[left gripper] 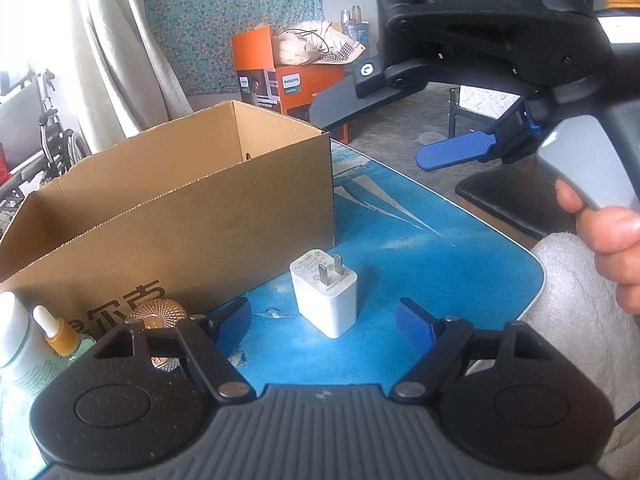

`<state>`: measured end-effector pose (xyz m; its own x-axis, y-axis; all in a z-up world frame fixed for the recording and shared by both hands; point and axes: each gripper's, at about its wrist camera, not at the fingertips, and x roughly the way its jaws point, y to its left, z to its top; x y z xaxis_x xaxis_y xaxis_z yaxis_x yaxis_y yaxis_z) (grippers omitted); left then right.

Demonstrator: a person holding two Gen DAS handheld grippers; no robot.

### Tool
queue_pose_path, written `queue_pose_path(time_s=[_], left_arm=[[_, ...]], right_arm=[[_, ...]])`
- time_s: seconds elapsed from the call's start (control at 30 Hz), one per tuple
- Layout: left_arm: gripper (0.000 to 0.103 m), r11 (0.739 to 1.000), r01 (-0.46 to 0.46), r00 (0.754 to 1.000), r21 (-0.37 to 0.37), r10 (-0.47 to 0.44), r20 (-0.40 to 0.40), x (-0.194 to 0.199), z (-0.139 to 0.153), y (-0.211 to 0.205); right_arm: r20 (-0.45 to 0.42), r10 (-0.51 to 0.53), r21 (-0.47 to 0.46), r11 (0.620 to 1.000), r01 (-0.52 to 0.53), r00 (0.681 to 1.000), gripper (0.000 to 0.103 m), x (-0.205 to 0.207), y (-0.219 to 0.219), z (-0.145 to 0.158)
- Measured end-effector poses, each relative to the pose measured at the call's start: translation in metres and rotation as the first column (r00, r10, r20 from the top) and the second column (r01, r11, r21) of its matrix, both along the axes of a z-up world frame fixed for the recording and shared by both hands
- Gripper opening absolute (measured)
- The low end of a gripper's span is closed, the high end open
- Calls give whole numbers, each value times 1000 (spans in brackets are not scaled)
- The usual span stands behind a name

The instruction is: Organize rigid objects

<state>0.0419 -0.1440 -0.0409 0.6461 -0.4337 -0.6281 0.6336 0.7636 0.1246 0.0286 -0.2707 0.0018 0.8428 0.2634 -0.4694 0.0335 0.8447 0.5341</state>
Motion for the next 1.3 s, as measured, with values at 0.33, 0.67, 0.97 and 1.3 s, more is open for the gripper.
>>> queue_pose_path(time_s=[0.33,0.67,0.97,1.3], left_arm=[[71,1000,5,1000,30,-6,18,10,-6,-12],[50,999,34,999,41,-33,-31,26,-22,-30],[43,998,36,998,48,-33,-59,34,-26,-32],[38,999,-19,999,39,20,-46,35,-28,-34]], right_arm=[[-72,28,124,992,-19,997,87,21,-14,-30],[-187,92,259,965,-42,978,52,51,-5,-73],[-240,119,398,917,-14,963,39,57,-8,-102],[-237,96,431,902,16,967,39,57,-4,-108]])
